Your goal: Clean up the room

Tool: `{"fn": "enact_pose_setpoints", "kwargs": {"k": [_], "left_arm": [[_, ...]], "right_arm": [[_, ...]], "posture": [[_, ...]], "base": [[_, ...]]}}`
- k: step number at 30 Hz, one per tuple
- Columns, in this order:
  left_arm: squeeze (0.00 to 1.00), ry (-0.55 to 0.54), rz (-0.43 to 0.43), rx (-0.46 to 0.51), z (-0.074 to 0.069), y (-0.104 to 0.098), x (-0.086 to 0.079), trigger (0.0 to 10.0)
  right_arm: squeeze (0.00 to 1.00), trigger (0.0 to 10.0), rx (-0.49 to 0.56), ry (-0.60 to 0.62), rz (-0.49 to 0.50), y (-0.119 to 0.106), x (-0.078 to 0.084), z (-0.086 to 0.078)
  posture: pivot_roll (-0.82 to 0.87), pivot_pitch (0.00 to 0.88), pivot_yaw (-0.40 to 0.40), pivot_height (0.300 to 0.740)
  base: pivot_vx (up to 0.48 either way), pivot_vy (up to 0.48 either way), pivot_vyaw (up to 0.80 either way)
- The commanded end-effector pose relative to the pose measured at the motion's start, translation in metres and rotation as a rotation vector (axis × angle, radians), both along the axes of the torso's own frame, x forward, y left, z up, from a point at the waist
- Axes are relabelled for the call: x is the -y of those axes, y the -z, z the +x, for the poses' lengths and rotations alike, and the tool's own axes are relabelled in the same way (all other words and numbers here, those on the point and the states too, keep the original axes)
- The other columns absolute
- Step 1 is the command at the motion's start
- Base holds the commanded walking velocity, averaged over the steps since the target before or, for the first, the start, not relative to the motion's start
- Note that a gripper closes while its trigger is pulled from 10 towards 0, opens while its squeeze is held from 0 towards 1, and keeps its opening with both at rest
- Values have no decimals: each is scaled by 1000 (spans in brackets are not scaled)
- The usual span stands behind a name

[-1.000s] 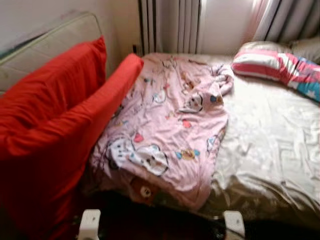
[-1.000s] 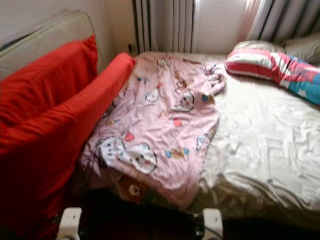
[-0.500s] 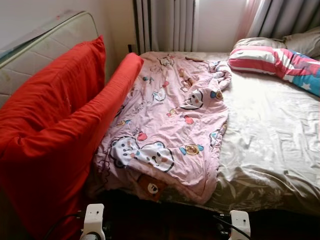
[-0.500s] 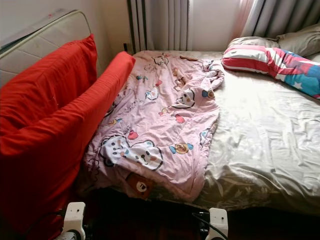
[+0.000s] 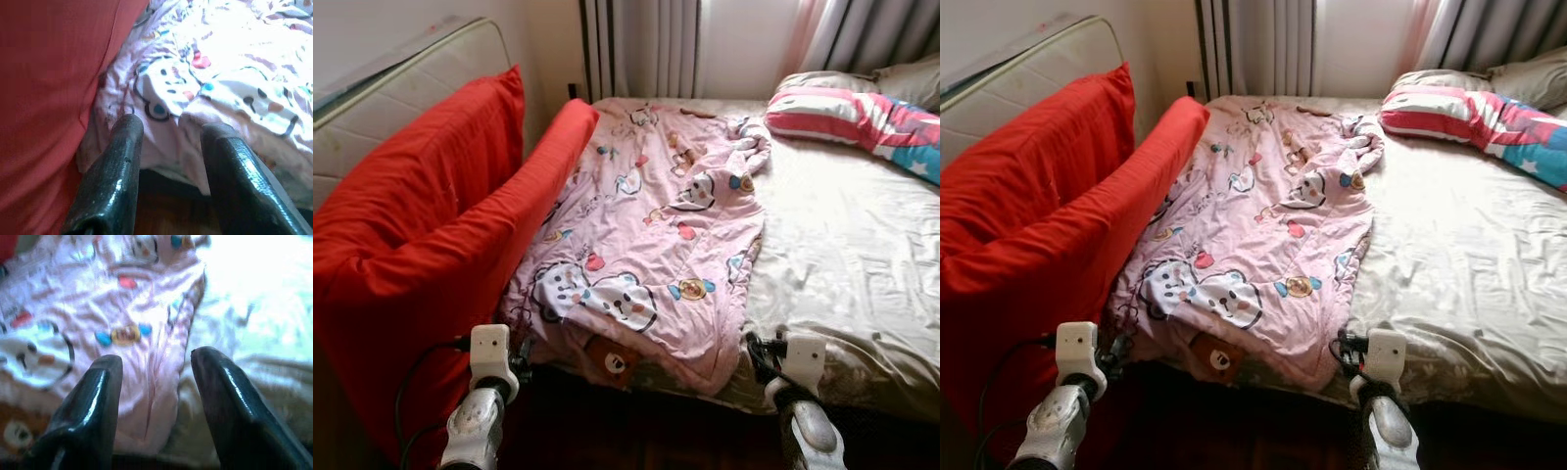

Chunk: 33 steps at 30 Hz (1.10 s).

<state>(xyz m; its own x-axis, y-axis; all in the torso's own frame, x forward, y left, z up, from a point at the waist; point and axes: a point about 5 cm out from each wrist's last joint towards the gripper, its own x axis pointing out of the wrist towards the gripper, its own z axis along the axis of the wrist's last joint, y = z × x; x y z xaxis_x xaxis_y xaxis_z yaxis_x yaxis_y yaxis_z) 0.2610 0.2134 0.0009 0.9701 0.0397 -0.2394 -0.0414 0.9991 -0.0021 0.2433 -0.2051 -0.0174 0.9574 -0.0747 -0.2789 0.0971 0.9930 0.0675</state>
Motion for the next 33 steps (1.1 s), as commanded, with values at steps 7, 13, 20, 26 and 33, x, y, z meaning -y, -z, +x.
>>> {"fn": "enact_pose_setpoints", "kwargs": {"k": [7,13,20,26,33], "left_arm": [[0,11,-5,79,1,-9,8,10000],[0,13,-28,81,9,-13,13,10000],[0,38,-3,71,6,-12,12,10000],[0,32,-1,67,3,-11,9,10000],[0,37,4,64,4,-11,10,10000]], "right_arm": [[0,10000,63,12,-7,-9,7,2],[0,10000,67,-13,-20,-9,3,3],[0,10000,53,-34,-26,-6,0,-2],[0,10000,61,-27,-1,-8,-5,5],[0,10000,71,-33,-1,-12,-6,10]], "posture": [[-65,24,44,740],[-72,8,46,740],[-55,5,46,740],[-47,19,41,740],[-44,30,37,740]], "base": [[0,0,0],[0,0,0],[0,0,631],[0,0,123],[0,0,0]]}}
